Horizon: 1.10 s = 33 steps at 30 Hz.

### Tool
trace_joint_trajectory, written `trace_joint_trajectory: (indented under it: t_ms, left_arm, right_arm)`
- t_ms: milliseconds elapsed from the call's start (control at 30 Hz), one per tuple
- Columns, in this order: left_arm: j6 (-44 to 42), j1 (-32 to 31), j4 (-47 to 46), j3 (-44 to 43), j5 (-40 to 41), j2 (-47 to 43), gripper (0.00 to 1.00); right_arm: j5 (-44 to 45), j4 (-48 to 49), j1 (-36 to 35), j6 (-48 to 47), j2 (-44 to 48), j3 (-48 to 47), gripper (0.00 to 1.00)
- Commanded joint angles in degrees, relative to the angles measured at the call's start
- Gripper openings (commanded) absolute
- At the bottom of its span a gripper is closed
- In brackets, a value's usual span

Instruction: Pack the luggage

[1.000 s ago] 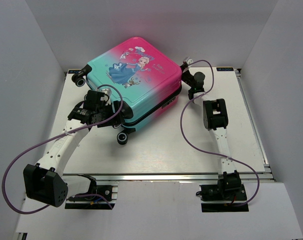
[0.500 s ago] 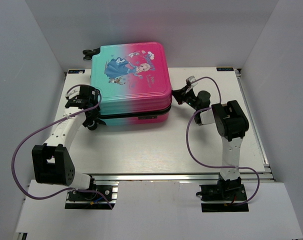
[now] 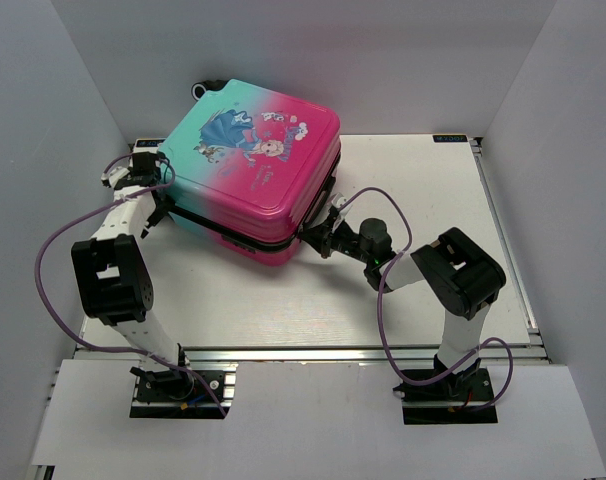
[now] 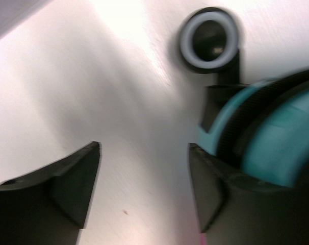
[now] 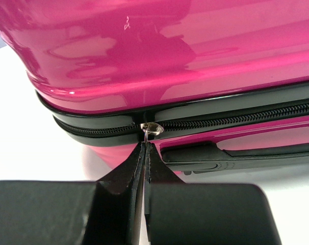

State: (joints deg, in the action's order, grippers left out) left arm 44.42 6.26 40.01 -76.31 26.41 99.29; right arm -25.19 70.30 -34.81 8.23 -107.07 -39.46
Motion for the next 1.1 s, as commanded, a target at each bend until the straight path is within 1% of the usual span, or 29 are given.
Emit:
trace_joint_trajectory:
  t_ms: [0,33,67,100,167,200,267,300,400,433,467,567,600,667,700,733,767,800,833,900,933,1067]
  left_arm:
    - [-0.5,-0.3,-11.6,-7.7,-9.5,3.8,0.84]
    - [-1.2,0.2,-12.7,-8.3,-10.4,4.6,0.84]
    - [-2.3,1.0,-14.5,-8.9,-11.7,5.4,0.84]
    - [-3.0,1.0,-15.1,-10.6,-12.2,6.2,0.84]
    - [-3.7,2.2,-14.3,-13.2,-13.5,10.0,0.84]
    - [-4.0,2.2,-13.7,-16.1,-13.8,11.3,0.84]
    - [-4.3,2.7,-13.6,-18.1,-16.0,14.5,0.85]
    - [-4.3,2.7,-14.1,-19.0,-17.0,15.2,0.86]
    - [-4.2,2.7,-16.5,-19.3,-18.9,17.3,0.86]
    - [-4.0,2.7,-17.0,-20.2,-19.3,18.3,0.86]
    - [-4.0,2.7,-17.0,-20.8,-19.3,18.9,0.86]
    - [-4.3,2.7,-17.1,-23.6,-20.2,21.1,0.87]
    - [-4.3,2.7,-17.1,-24.2,-20.7,21.6,0.87]
    - [-4.4,2.7,-17.0,-26.1,-21.1,22.8,0.87]
    - [-4.4,2.7,-17.0,-26.6,-21.3,23.8,0.87]
    - [-4.3,2.7,-16.9,-27.1,-21.7,24.4,0.87]
    - [-4.3,2.7,-16.9,-27.8,-22.0,24.7,0.87]
    - [-4.2,2.7,-17.1,-28.0,-22.3,25.4,0.87]
    - [-3.6,2.7,-17.6,-28.1,-22.6,25.7,0.87]
    - [-3.4,2.7,-18.3,-28.5,-23.4,26.7,0.87]
    - [-3.0,2.7,-18.5,-28.8,-24.3,27.1,0.87]
    - [-2.6,2.7,-18.3,-31.7,-25.0,28.9,0.87]
  right_arm:
    - [6.8,11.4,-3.3,1.0,3.4,-0.6,0.00]
    - [12.7,11.4,-2.9,0.7,3.3,-0.9,0.00]
    - [15.2,9.6,-3.0,-0.9,3.8,-1.4,0.00]
    - [20.3,8.5,-3.1,-1.4,4.1,-1.7,0.00]
    - [26.8,7.6,-3.2,-1.6,4.7,-1.9,0.00]
    - [34.3,7.5,-2.9,-2.2,4.8,-2.1,0.00]
    - [40.6,7.2,-2.7,-3.1,5.4,-2.5,0.00]
    - [45.5,7.4,-2.6,-4.4,5.6,-2.6,0.00]
    - [54.9,8.1,-2.2,-6.3,4.9,-4.1,0.00]
    - [56.0,8.3,-1.3,-6.9,4.4,-4.7,0.00]
    - [56.7,8.3,-1.3,-7.2,4.0,-4.7,0.00]
    - [54.7,7.8,0.4,-7.6,1.8,-7.1,0.00]
    - [52.9,7.1,1.2,-7.4,1.2,-8.9,0.00]
    - [52.1,6.2,3.0,-6.2,-1.5,-11.8,0.00]
    - [49.7,5.5,4.3,-5.9,-2.7,-13.4,0.00]
    - [48.8,3.5,5.8,-5.4,-5.1,-17.4,0.00]
    - [47.6,2.6,7.1,-4.6,-6.2,-19.3,0.00]
    - [42.4,2.1,7.7,-5.3,-7.2,-21.1,0.00]
    - [40.7,3.3,8.7,-5.9,-9.2,-23.8,0.00]
    - [38.5,3.6,9.8,-8.0,-11.2,-26.8,0.00]
    - [38.5,2.0,10.6,-8.0,-13.3,-30.5,0.00]
    - [36.4,-0.6,14.6,-8.0,-18.7,-39.1,0.00]
